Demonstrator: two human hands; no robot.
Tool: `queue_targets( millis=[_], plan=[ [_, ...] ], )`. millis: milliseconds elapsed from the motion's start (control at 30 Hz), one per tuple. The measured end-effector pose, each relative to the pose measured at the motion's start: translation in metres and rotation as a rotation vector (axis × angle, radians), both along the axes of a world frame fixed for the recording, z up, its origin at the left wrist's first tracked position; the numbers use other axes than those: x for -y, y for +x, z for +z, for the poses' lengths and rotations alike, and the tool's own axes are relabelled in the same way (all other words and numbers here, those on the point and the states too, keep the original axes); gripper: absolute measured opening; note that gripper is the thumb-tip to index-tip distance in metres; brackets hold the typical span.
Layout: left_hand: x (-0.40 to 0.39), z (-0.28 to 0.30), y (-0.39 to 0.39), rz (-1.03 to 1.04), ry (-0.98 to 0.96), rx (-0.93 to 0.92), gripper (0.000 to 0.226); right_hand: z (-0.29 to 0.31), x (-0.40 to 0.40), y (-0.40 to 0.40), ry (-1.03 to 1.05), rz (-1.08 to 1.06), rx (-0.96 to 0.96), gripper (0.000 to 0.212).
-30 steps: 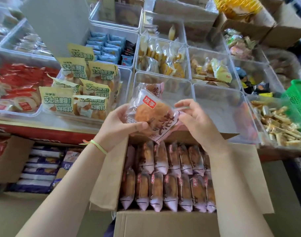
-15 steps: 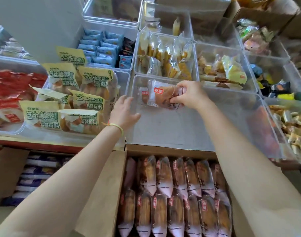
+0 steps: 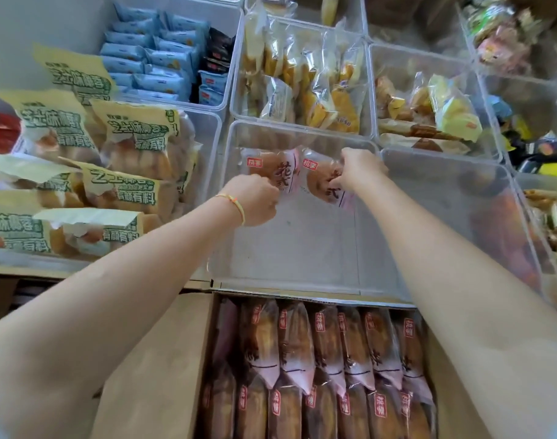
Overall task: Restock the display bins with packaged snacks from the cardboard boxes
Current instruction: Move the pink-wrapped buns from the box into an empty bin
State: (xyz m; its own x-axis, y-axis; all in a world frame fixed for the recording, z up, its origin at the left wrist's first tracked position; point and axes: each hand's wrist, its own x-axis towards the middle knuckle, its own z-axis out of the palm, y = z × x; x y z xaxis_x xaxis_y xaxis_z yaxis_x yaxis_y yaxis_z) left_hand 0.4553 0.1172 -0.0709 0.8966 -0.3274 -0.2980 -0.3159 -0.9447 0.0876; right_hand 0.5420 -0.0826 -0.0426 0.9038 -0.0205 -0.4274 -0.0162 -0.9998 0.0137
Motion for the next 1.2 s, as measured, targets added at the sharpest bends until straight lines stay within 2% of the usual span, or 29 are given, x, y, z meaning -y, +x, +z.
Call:
queue_targets(
  millis=[100, 233, 300, 400, 500, 600, 733, 833, 900, 1000, 1067, 1133, 1200],
  plan=[
    [0.002, -0.014, 0.014, 0.018, 0.005, -0.116, 0.042, -0.012, 0.009, 0.015, -0.009, 0.159, 0.059, 0.041],
    [0.004, -0.029, 0.026, 0.075, -0.052, -0.082, 0.062, -0.025, 0.018, 0.024, -0.227, 0.360, 0.225, 0.035],
    [0.004, -0.033, 0.030, 0.099, -0.081, -0.068, 0.064, -0.028, 0.014, 0.018, -0.303, 0.394, 0.320, 0.037],
    [0.005, -0.034, 0.034, 0.138, -0.125, -0.079, 0.061, -0.029, 0.001, 0.009, -0.296, 0.382, 0.412, 0.048],
    [0.006, -0.030, 0.035, 0.154, -0.129, -0.117, 0.064, -0.030, -0.008, 0.004, -0.243, 0.390, 0.324, 0.053],
    [0.006, -0.023, 0.030, 0.161, -0.153, -0.165, 0.068, -0.022, -0.009, 0.000, -0.182, 0.353, 0.229, 0.049],
    [0.005, 0.001, 0.015, 0.229, -0.260, -0.178, 0.058, 0.002, -0.013, -0.020, -0.066, 0.286, 0.160, 0.047],
    [0.001, 0.031, -0.010, 0.314, -0.449, -0.045, 0.030, 0.034, -0.020, -0.057, 0.156, 0.262, 0.219, 0.029],
    [-0.001, 0.053, -0.039, 0.336, -0.628, 0.157, 0.022, 0.058, -0.026, -0.099, 0.385, 0.233, 0.288, 0.020],
    [0.000, 0.081, -0.095, 0.371, -0.664, 0.529, 0.030, 0.084, -0.034, -0.179, 0.636, 0.269, 0.579, 0.017],
    [0.003, 0.094, -0.135, 0.440, -0.659, 0.666, 0.038, 0.088, -0.039, -0.233, 0.713, 0.312, 0.701, 0.018],
    [0.005, 0.092, -0.173, 0.443, -0.674, 0.738, 0.039, 0.077, -0.042, -0.279, 0.796, 0.328, 0.704, 0.021],
    [0.007, 0.079, -0.209, 0.431, -0.704, 0.746, 0.040, 0.056, -0.044, -0.317, 0.866, 0.272, 0.575, 0.024]
  ],
)
